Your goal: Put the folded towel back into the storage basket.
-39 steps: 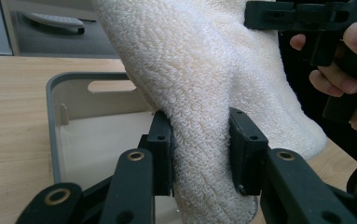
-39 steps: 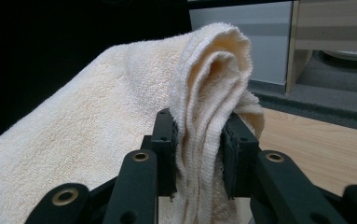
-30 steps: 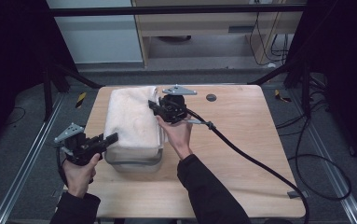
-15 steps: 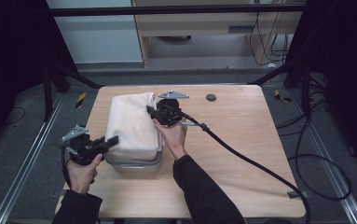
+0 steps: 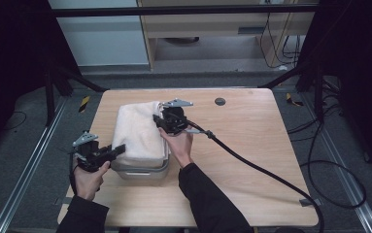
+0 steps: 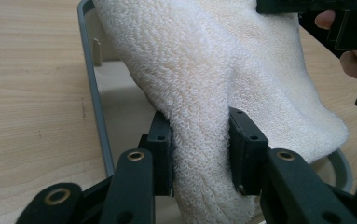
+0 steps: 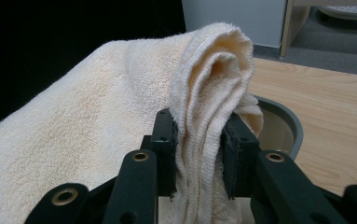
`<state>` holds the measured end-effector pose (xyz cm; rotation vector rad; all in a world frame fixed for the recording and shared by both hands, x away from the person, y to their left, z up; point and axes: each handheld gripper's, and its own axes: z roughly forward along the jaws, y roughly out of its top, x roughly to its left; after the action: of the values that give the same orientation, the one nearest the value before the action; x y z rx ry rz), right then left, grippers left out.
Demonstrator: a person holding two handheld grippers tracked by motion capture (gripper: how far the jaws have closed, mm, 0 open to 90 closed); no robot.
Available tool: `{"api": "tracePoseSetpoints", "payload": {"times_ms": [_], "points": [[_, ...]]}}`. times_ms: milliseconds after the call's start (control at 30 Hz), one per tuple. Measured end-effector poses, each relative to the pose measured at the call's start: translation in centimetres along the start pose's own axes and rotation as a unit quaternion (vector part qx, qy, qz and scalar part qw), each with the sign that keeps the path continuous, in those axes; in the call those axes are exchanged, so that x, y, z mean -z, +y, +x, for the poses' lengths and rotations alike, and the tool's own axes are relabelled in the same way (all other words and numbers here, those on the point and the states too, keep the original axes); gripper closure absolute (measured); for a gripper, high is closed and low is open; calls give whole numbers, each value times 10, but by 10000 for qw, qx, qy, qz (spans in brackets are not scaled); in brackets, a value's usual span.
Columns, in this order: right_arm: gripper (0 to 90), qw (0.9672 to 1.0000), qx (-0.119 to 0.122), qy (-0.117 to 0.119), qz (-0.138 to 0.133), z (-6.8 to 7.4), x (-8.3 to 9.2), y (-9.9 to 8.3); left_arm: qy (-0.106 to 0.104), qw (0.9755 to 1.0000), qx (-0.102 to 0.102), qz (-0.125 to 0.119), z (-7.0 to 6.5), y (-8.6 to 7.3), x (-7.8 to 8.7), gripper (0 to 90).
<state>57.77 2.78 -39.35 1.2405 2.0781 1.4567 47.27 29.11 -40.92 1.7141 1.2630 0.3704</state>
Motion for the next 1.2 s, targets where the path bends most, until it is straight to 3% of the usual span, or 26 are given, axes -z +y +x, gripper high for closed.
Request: {"api": "tracePoseSetpoints", "payload": {"times_ms": [467, 967, 1200], "points": [[697, 9998, -42, -35, 170, -1, -12, -11, 171, 9994, -73, 295, 6, -5, -8, 648], [689, 9989, 104, -170, 432, -2, -19, -28, 335, 9967, -222, 710, 6, -13, -23, 645], [675, 9983, 228, -243, 477, -1, -20, -33, 429, 9957, -283, 776, 5, -14, -26, 607]]}}
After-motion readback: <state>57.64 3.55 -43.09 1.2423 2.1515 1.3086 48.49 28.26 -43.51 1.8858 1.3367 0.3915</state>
